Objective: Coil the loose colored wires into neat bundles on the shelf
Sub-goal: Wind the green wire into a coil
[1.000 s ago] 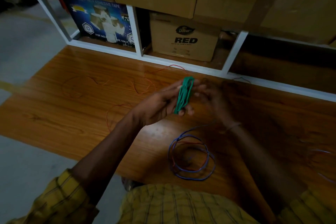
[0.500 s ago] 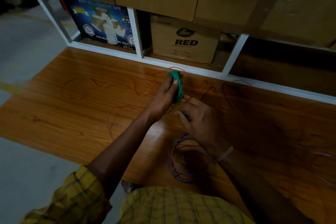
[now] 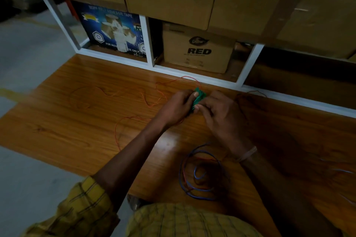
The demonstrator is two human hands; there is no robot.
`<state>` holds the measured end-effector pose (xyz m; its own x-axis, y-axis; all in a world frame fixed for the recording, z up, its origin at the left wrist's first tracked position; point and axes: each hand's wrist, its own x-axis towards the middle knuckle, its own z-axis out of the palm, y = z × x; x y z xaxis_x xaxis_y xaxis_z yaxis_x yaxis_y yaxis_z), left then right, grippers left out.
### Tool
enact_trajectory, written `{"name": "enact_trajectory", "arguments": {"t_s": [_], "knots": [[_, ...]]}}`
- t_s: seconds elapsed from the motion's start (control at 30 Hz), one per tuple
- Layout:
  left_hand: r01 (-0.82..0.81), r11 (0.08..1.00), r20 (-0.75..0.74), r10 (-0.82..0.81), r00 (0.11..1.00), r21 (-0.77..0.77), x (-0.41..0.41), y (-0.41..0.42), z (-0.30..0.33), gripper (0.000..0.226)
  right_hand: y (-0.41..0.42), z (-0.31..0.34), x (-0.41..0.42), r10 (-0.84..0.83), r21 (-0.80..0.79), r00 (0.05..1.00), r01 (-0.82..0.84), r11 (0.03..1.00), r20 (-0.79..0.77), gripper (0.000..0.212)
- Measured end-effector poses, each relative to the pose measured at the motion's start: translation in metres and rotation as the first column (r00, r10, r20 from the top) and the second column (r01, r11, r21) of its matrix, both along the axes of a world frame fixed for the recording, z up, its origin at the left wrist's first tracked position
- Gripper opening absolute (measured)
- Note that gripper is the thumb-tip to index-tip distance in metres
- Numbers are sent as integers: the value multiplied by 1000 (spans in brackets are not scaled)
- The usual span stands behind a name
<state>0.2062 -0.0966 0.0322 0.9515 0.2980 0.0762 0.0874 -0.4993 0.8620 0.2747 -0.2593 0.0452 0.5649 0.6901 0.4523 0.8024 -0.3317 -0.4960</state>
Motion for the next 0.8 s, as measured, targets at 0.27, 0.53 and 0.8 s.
{"name": "enact_trajectory", "arguments": {"t_s": [0.27,0.53,0.8], "knots": [[-90,954,-81,70,994,-287,2,9,-9,25,-8,-1,10,-45,229,987,80,970,-154,8],[-142,533,-203,-58,977,-834,-2,14,-11,28,-17,-31,14,37,128,708,75,989,-705,44],[-236,609,-272,35,962,-757,0,9,-21,37,-3,-54,6,46,215,689,162,963,-723,37]]}}
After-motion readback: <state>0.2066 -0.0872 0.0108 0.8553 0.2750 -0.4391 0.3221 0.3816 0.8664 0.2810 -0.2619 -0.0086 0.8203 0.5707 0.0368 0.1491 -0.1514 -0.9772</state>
